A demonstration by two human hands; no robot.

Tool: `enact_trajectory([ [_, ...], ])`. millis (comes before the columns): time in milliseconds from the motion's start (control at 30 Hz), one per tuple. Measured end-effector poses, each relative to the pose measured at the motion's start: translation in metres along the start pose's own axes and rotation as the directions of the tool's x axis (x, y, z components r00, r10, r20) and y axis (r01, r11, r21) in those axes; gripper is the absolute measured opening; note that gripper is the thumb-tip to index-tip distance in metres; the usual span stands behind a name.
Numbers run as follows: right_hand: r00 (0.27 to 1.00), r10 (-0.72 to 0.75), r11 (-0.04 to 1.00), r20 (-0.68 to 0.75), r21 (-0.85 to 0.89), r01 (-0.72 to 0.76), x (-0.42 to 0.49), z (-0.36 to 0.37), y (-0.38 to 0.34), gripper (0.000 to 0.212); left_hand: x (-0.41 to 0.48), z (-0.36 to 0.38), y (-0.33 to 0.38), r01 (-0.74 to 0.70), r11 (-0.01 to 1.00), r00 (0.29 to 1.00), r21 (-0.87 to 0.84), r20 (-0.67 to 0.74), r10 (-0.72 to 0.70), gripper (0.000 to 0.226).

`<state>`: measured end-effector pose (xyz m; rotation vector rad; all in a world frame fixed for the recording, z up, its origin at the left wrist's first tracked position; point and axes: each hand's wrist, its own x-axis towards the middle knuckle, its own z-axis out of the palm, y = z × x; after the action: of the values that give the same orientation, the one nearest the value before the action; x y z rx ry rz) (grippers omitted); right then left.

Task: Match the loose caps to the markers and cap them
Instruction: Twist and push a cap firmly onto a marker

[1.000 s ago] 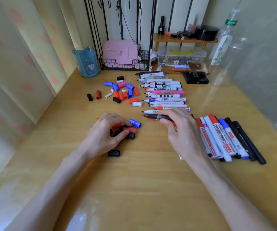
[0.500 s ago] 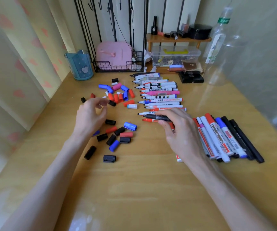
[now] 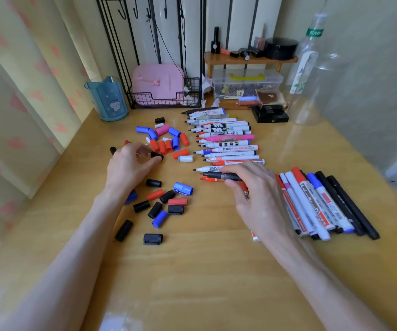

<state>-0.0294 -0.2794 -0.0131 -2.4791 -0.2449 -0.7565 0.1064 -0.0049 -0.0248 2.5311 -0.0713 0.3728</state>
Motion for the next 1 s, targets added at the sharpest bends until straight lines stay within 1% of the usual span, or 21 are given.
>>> enact_trajectory([
  [100, 1.000, 0.003, 1.000, 0.002, -0.002, -0.003, 0.000, 0.000, 0.001, 0.022, -0.001, 0.000, 0.004, 0.026, 0.999, 0.999, -0.023, 0.021, -0.026, 0.027],
  [200, 1.000, 0.008, 1.000, 0.010, -0.007, -0.008, 0.000, 0.000, 0.001, 0.023, -0.001, -0.001, 0.005, 0.006, 0.998, 0.997, -0.065, 0.075, -0.002, 0.028],
  [300, 1.000, 0.013, 1.000, 0.013, -0.011, -0.012, 0.000, 0.000, 0.000, 0.023, -0.001, -0.002, 0.007, -0.015, 0.999, 0.992, -0.032, 0.126, 0.019, 0.024],
  [367, 1.000, 0.014, 1.000, 0.017, -0.012, -0.014, 0.000, 0.000, 0.000, 0.023, -0.003, -0.001, 0.009, -0.012, 1.000, 0.995, -0.009, 0.098, 0.013, 0.020],
  [433, 1.000, 0.012, 1.000, 0.019, -0.014, -0.011, 0.000, 0.000, 0.000, 0.024, -0.009, -0.001, 0.012, -0.004, 1.000, 0.999, -0.018, 0.037, 0.004, 0.019],
  [533, 1.000, 0.010, 1.000, 0.014, -0.011, -0.009, 0.000, 0.000, -0.001, 0.023, -0.026, -0.011, 0.018, -0.061, 0.997, 0.998, -0.055, -0.010, 0.061, 0.015],
  [633, 1.000, 0.003, 1.000, 0.012, -0.001, -0.003, 0.000, 0.000, -0.004, 0.024, -0.055, -0.025, 0.026, -0.165, 0.975, 0.985, -0.146, 0.021, 0.170, 0.012],
  [700, 1.000, -0.001, 1.000, 0.028, 0.015, 0.000, -0.001, 0.000, -0.007, 0.024, -0.078, -0.029, 0.028, -0.153, 0.956, 0.984, -0.249, 0.054, 0.171, 0.016],
  [800, 0.998, -0.022, 0.998, 0.056, 0.058, 0.019, -0.002, 0.000, -0.009, 0.024, -0.100, -0.030, 0.030, -0.131, 0.938, 0.988, -0.320, 0.031, 0.149, 0.024],
  [1000, 0.994, -0.088, 0.990, 0.065, 0.113, 0.081, -0.005, 0.003, -0.017, 0.022, -0.109, -0.035, 0.044, -0.165, 0.894, 0.979, -0.416, 0.042, 0.200, 0.015],
])
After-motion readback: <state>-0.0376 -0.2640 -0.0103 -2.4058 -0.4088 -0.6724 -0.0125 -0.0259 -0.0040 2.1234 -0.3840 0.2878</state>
